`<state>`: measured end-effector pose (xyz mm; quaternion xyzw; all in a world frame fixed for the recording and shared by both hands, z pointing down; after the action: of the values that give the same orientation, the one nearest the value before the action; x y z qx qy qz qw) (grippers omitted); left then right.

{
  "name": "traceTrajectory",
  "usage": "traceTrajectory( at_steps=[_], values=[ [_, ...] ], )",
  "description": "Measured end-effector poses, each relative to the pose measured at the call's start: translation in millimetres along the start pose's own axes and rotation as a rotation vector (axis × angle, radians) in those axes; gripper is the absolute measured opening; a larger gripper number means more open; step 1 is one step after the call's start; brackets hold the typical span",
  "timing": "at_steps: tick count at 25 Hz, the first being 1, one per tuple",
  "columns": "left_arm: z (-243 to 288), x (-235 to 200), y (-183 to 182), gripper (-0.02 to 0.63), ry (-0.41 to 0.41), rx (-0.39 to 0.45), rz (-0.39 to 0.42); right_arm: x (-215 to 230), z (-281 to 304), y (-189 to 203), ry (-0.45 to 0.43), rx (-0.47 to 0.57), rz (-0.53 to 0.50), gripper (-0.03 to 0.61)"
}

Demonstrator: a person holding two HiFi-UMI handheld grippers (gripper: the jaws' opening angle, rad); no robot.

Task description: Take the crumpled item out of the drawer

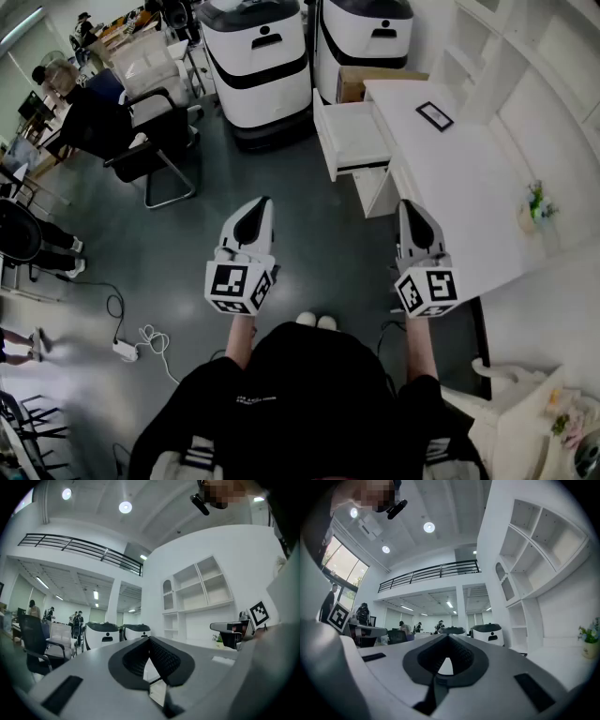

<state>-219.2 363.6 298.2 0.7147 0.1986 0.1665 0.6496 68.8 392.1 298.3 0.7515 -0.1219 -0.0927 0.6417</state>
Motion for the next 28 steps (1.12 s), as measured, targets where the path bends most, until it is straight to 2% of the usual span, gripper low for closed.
traceTrajectory(
  at_steps=[7,19,28],
  values=[
    [2.1,1.7,2.0,-0.002,-0.024,-0.011,0.002,8.3,-0.4,-0.4,0.008,0.004,-0.025,-0.009],
    [11.5,10.2,16.5,-0.002,-0.058,-0.059,-0.011,27.6,10.7,16.0,-0.011,-0.01,0.038,-0.009],
    [51.9,2.8,30.1,-0.002,-0.052,-0.078,-0.026,48.9,44.7,29.6,-0.026,-0.025,0.048,-0.009]
  ],
)
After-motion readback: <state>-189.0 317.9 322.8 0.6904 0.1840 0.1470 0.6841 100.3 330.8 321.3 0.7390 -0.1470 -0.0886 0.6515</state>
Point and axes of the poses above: the fingertips, and each gripper's own axes: z forward along the fingers, x to its right, y out of its underside, the point moved 5 cm from there along -z, backward along the fingers, and after that the axes turned 2 degrees about x, right-handed, at the moved point
